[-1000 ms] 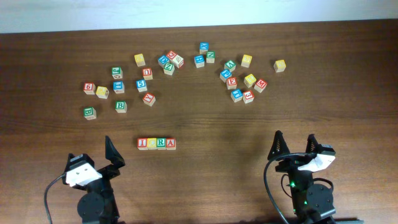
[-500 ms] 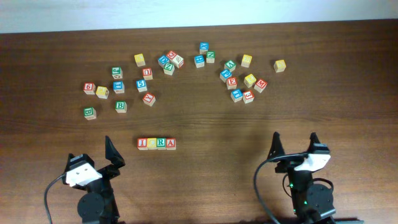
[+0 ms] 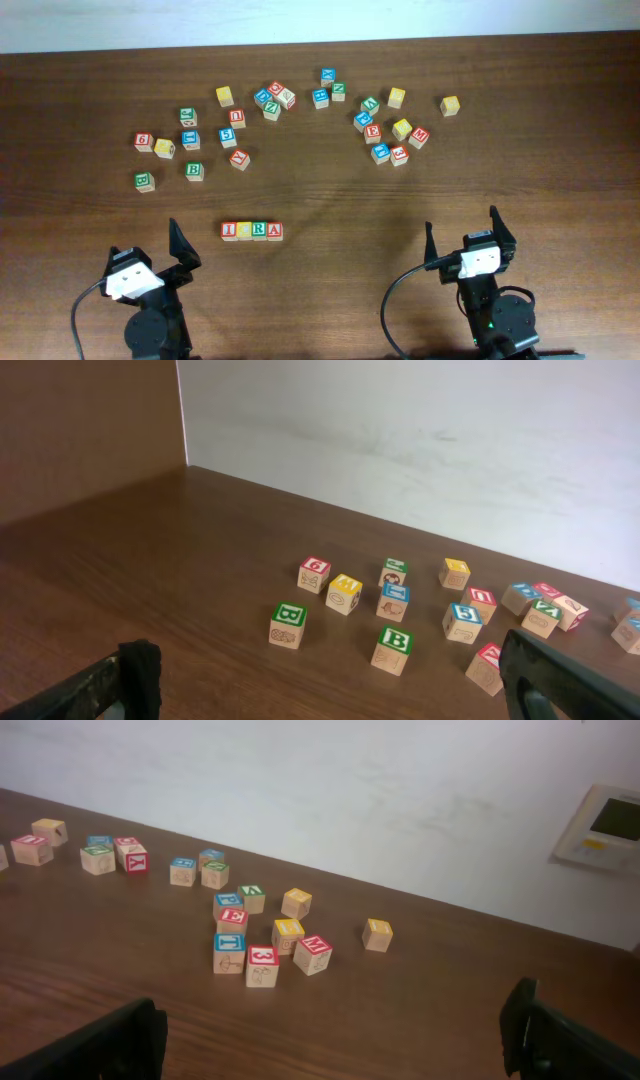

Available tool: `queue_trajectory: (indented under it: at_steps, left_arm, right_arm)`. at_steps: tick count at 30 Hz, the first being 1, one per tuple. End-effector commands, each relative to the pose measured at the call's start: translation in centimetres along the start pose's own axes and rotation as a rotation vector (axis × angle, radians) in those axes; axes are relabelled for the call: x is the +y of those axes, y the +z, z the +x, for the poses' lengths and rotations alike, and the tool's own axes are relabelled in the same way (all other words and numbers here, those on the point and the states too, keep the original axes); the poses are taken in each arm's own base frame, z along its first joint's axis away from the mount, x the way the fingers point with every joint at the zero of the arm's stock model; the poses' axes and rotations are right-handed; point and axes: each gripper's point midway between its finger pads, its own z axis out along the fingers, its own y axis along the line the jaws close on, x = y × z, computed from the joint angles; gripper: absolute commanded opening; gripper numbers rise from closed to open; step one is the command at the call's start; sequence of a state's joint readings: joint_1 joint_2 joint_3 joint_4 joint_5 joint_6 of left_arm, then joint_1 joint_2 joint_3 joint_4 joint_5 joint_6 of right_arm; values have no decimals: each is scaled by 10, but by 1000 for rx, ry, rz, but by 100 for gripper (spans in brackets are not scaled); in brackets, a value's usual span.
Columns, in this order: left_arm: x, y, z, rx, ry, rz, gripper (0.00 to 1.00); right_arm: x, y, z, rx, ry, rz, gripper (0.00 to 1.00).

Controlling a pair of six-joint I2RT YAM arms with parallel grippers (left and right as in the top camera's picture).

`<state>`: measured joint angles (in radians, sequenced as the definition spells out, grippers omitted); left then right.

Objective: Spell out ICRA

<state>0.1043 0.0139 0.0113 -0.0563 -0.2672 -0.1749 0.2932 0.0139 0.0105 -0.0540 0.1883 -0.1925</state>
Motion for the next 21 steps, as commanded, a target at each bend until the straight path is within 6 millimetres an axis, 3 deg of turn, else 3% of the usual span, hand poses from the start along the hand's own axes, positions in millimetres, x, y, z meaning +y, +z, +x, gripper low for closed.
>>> queue_trajectory:
  at_steps: [1,6,21]
  left_arm:
    - [2,0,1,2,21,-12,99]
    - [2,0,1,2,21,-12,99]
    - [2,0,1,2,21,-12,99]
  right_arm:
    - [3,0,2,3,4,-17,98]
    - [3,0,2,3,85,-16,98]
    - [3,0,2,3,89,-15,98]
